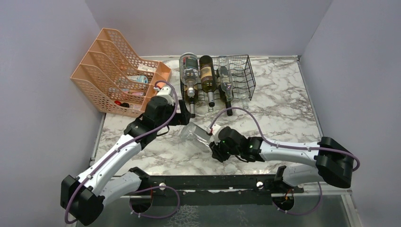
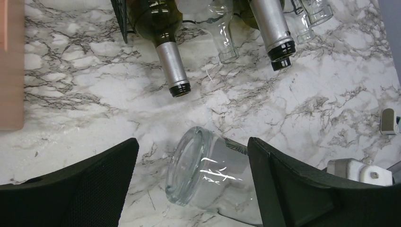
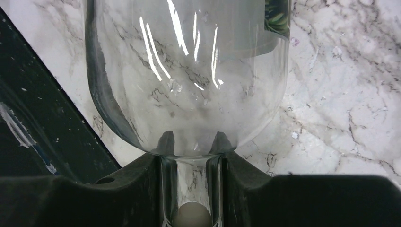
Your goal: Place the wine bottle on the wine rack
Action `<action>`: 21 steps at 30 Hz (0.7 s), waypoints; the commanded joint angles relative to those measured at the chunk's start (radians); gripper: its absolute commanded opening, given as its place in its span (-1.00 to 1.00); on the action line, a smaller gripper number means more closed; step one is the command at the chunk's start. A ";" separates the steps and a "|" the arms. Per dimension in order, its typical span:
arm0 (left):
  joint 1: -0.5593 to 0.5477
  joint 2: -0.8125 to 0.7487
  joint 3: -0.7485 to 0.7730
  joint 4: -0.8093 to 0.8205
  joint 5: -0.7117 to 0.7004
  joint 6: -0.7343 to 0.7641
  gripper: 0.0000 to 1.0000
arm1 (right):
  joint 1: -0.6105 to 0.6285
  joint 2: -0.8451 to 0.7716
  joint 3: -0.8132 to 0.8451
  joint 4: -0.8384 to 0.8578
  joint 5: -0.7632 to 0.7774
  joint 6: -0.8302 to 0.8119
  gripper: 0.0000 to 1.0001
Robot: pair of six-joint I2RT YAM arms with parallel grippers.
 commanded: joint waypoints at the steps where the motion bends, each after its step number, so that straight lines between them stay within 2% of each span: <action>1: -0.002 -0.065 0.066 -0.048 -0.090 0.006 0.82 | 0.002 -0.133 0.010 0.270 0.072 -0.024 -0.98; 11: -0.002 -0.223 0.181 -0.102 -0.263 0.030 0.83 | 0.003 -0.308 0.033 0.328 0.223 -0.069 -0.98; 21: -0.002 -0.280 0.199 -0.106 -0.292 0.039 0.84 | 0.000 -0.358 0.144 0.419 0.407 -0.185 -0.98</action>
